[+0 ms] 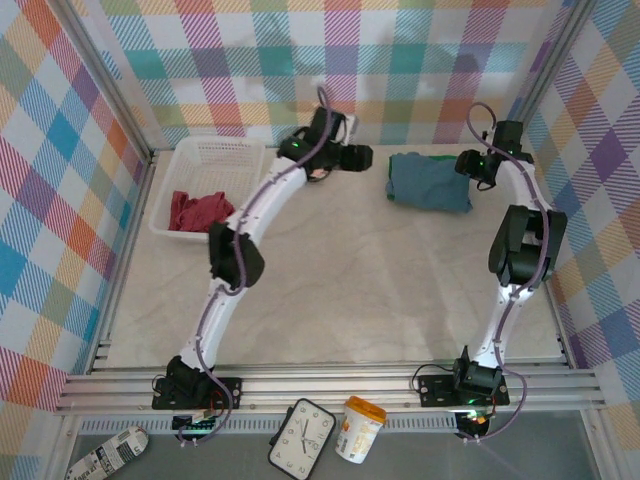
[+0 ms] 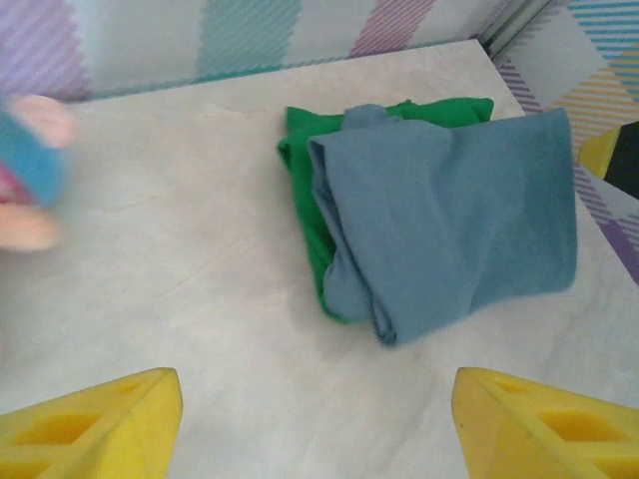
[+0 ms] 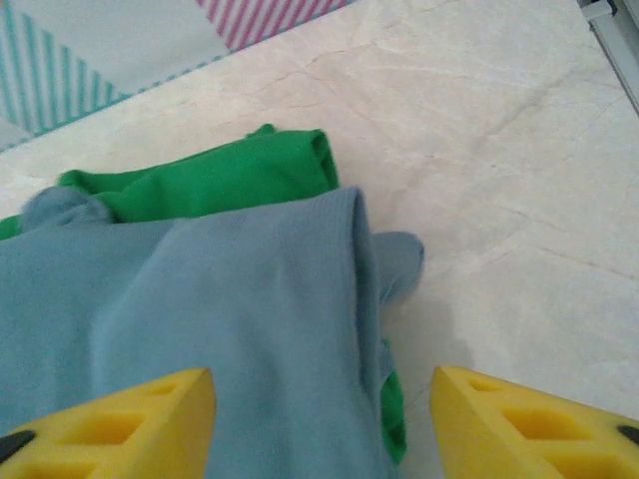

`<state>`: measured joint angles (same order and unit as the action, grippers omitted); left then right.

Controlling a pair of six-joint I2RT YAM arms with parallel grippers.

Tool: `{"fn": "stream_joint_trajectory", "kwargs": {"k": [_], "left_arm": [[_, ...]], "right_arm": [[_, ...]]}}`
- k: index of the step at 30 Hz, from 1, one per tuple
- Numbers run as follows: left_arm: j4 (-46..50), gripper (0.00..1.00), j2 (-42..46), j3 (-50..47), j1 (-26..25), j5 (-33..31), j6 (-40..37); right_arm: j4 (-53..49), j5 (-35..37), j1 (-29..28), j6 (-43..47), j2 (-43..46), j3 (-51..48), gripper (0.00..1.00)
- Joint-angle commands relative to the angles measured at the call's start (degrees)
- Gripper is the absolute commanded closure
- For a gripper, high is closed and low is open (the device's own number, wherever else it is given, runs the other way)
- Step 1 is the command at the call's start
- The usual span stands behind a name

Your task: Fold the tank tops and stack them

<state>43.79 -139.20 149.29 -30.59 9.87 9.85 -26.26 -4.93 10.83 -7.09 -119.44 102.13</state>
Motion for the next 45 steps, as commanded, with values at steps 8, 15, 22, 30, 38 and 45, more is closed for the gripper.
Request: {"fn": "stream_joint_trajectory", "kwargs": {"k": [8,15,22,30,38,45], "left_arm": [[10.79,0.28,31.96,-40.31,17.08,-8.56,-9.26],[12.70,0.27,31.42,-47.15,28.34,-11.60,-12.76],[10.49,0.28,22.09,-47.54,33.78,-13.08,-14.68],[10.90,0.32,9.57,-40.24,34.10,-15.51,-15.24],[14.40,0.98,14.41,-37.46,33.93,-15.06,-13.52],[22.14,1.00,29.08,-29.74,33.29,-7.00,-10.68]], "right_arm": [[4.57,-15.14,-11.52,-7.10,20.41,-19.48,0.28],[5.27,-18.43,-23.95,-11.54,26.34,-26.37,0.26],[8.25,-20.83,-32.39,-16.52,27.79,-31.27,0.00],[7.47,-19.56,-36.85,-16.25,28.05,-31.89,0.01],[5.76,-20.51,-36.77,-15.53,30.58,-32.00,0.01],[12.79,-23.83,-34.61,-21.79,35.67,-37.02,0.01]]}}
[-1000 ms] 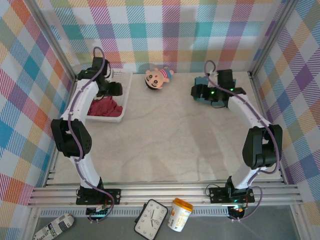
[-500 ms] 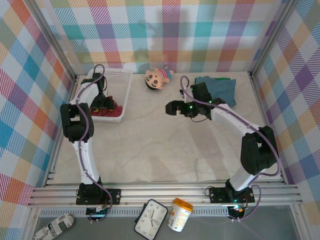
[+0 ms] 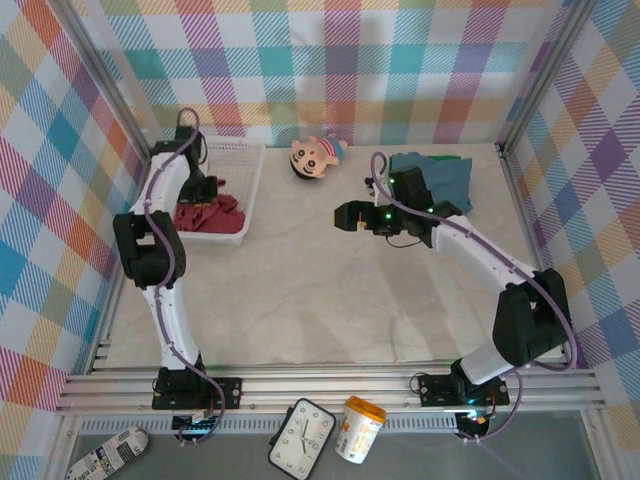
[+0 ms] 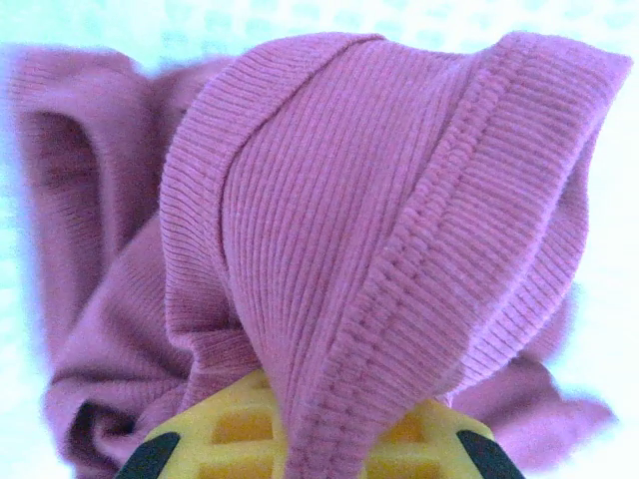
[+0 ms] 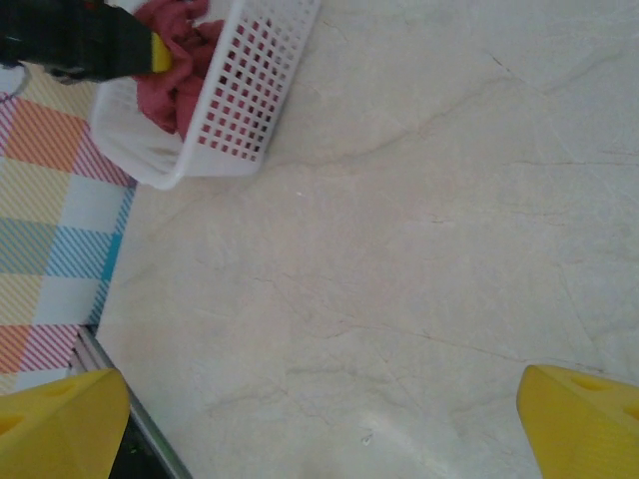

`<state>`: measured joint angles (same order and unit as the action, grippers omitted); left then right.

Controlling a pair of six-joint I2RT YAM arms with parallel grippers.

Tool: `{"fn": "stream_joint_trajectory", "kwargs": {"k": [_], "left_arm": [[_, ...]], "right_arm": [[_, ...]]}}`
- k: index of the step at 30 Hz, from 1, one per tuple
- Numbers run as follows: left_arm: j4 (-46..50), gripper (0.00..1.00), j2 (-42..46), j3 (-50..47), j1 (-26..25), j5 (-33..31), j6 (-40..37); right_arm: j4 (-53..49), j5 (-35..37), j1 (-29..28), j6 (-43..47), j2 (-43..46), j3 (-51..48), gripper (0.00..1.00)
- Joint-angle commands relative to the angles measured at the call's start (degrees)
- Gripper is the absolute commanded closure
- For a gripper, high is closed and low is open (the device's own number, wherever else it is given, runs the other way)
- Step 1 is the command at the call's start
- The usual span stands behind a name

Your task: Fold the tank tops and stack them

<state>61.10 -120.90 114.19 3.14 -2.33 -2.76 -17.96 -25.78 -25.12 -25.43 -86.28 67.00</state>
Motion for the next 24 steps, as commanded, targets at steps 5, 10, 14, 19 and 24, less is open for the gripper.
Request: {"fn": "stream_joint_trajectory", "kwargs": {"k": [5,10,14,19,24], "left_arm": [[10.88,1.00,20.05,9.56,-4.84,9.37,5.26],[10.27,1.00,28.07,8.58,-14.90,12.73,14.58],[5.39,0.98,31.73,0.82,-25.43,13.65,24.62],[-8.24,0.95,31.91,-16.97,-36.30,14.63,34.87],[-22.27,0.77,23.68,-26.82,-44.30,17.28,41.89]], "right_arm": [[3.03,-4.34,3.93,-2.65,3.68,-1.44,0.01],[2.08,-5.55,6.64,-1.49,6.26,-2.01,0.01],[1.08,-6.56,8.97,-1.02,9.26,-3.81,0.01],[-1.77,-6.63,11.37,-0.21,13.70,-7.75,0.01],[-4.63,-3.69,11.94,1.07,18.24,-12.97,0.01]]}}
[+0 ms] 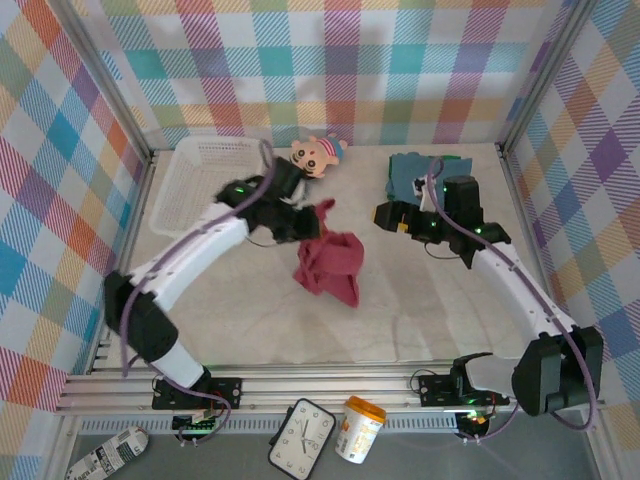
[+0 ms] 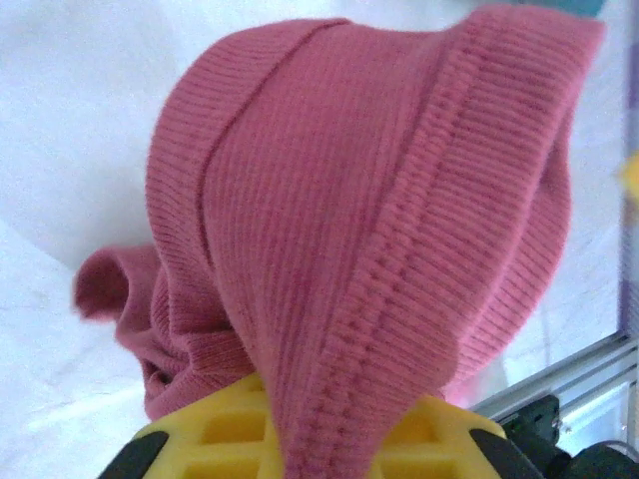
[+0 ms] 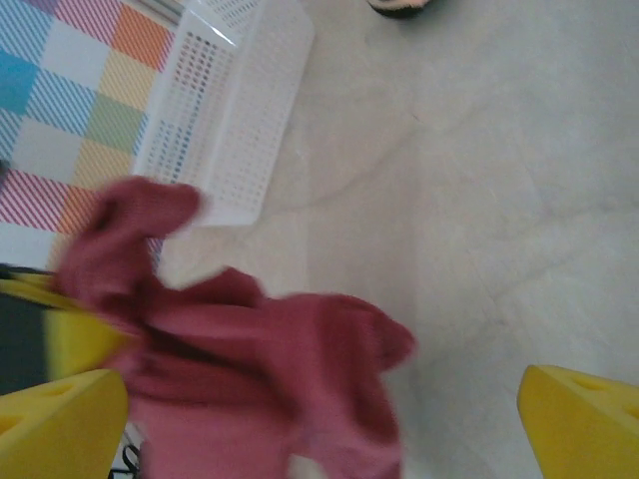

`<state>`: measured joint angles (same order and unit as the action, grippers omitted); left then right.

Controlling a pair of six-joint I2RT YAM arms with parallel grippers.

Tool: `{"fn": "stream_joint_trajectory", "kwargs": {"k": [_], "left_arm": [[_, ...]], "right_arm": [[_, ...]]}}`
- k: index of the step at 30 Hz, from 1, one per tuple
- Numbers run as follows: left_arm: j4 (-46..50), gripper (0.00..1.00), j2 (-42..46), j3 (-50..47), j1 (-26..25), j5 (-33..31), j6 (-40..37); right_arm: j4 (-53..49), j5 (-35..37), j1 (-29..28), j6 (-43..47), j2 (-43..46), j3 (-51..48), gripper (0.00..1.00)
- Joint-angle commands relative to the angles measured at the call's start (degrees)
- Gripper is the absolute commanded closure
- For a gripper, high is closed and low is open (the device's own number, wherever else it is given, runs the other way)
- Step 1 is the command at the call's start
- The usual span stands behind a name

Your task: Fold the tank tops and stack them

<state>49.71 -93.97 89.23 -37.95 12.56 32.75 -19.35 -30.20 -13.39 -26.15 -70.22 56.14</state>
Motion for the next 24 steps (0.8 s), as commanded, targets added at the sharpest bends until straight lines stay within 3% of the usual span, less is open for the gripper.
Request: {"fn": "stream_joint_trajectory", "kwargs": {"k": [1,6,9,12,14,19,24], "left_arm": [[-11.22,0.65,-5.86,-1.61,-4.33,1.48,6.44],[-6.59,0.39,-11.80,2.28,-5.74,-2.94,0.62],[-2.82,0.34,-8.68,2.91,-5.55,-6.40,-2.79],[3.46,0.33,-4.11,1.85,-4.45,-12.19,-5.94],[4.27,0.33,-1.27,-2.73,-2.76,-11.41,-5.92],[-5.85,0.34,4.39,-20.98,-1.20,-4.14,-5.20],[-16.91,0.35,2.09,-28.44,-1.19,-1.85,-6.05]], "right_arm": [[-3.81,0.93,0.27,1.89,2.63,-2.93,0.01],[-6.99,1.30,0.11,2.01,4.20,-7.03,0.06],[-6.55,1.40,-0.64,0.74,6.37,-10.80,0.10],[-4.16,2.04,-3.07,-1.53,6.51,-14.29,0.14],[-2.37,3.56,-5.94,-2.27,5.09,-15.23,0.17],[1.05,11.14,-15.56,-1.27,-0.97,-14.61,0.22],[2.97,18.29,-20.19,1.50,-8.01,-11.39,0.32]]}}
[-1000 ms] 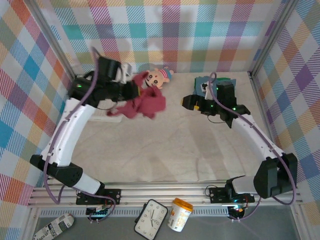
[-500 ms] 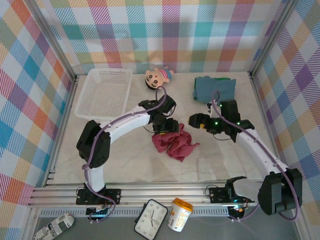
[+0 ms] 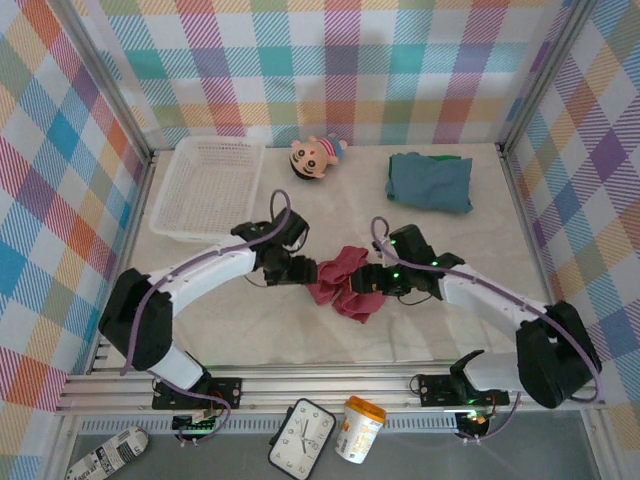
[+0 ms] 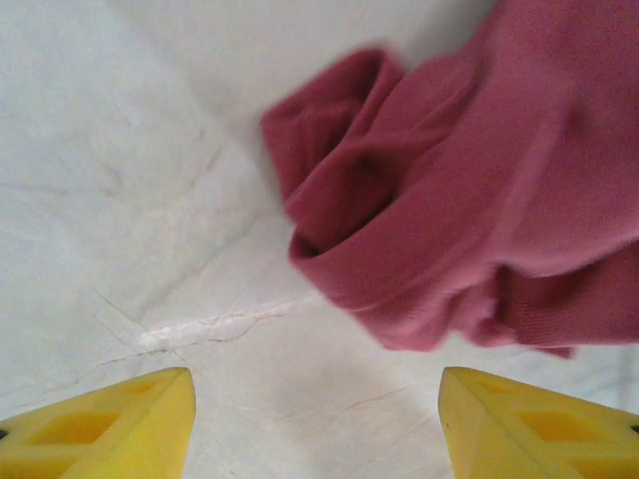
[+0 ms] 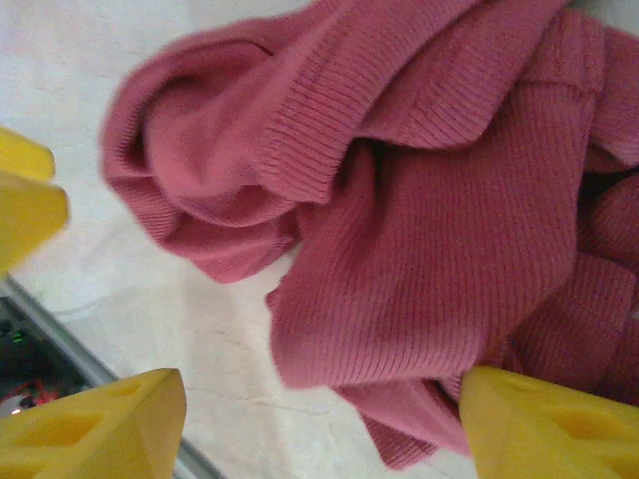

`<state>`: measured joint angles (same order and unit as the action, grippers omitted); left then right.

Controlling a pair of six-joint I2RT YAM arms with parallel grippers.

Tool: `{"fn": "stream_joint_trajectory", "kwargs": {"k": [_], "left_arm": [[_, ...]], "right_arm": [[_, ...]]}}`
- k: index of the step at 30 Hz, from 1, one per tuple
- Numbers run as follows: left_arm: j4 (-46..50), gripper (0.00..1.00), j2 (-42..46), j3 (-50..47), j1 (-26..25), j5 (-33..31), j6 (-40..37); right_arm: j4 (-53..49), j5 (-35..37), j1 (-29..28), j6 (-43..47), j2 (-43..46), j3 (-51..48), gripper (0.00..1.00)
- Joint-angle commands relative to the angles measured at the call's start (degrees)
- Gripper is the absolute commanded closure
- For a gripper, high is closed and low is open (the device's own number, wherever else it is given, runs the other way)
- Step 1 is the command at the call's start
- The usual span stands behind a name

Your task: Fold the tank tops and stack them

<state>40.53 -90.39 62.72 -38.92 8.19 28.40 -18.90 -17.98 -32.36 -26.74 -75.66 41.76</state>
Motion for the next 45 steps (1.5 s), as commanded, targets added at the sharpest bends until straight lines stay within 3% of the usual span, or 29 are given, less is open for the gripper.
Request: {"fn": "stream_joint_trajectory", "kwargs": {"k": [1,6,8,10,12,14,16,19,23,27,31,35,39,45], "left_arm": [[-9.92,0.36,-2.23,-2.47,-0.22,3.60,-1.74],[-14.28,0.43,-7.78,-0.47,-0.23,5.00,-1.50],[-15.40,0.56,-9.60,0.26,-0.28,5.37,-1.60],[-14.92,0.78,-10.67,1.79,-0.20,5.58,-1.58],[-11.00,0.94,-9.78,4.25,-0.15,4.21,-2.50],[-5.38,1.00,-6.90,6.60,0.13,0.99,-3.83],[1.26,1.00,-2.56,9.17,0.82,-3.56,-4.89],[12.44,1.00,4.36,14.79,1.34,-10.67,-6.81],[23.04,1.00,10.95,21.06,1.62,-15.66,-8.22],[30.69,1.00,15.21,26.37,1.65,-20.78,-8.90],[32.72,1.00,15.54,30.18,2.98,-23.90,-11.56],[26.40,1.00,10.66,27.75,7.55,-21.61,-15.75],[15.47,1.00,-0.79,25.42,11.12,-18.30,-18.28],[10.78,1.00,-22.10,38.27,11.12,-21.80,-17.22]], "right_arm": [[2.08,8.34,-2.06,3.15,-4.30,4.13,0.35],[1.92,11.45,-2.45,3.95,-8.56,7.01,0.56],[0.95,12.25,-2.45,4.25,-7.26,7.54,0.69],[-1.50,13.14,-2.45,5.01,-5.50,8.19,0.76],[-4.20,14.29,-2.45,5.73,-2.67,8.65,0.85],[-6.10,14.88,-2.00,6.42,1.03,8.85,0.92],[-8.92,16.07,-1.27,7.28,4.56,9.49,1.00],[-13.17,15.88,0.04,8.54,9.18,10.58,1.00],[-15.82,8.36,0.54,7.85,14.09,12.27,1.00],[-14.97,-3.37,0.55,3.72,17.45,13.94,0.96],[-15.31,-5.55,0.71,0.96,18.90,15.93,0.96],[-16.32,-5.67,2.05,-0.99,15.65,14.04,0.96],[-16.69,-7.17,6.82,-3.08,10.82,10.14,0.93],[-18.18,-4.91,16.49,-3.66,5.24,4.95,0.85]]}}
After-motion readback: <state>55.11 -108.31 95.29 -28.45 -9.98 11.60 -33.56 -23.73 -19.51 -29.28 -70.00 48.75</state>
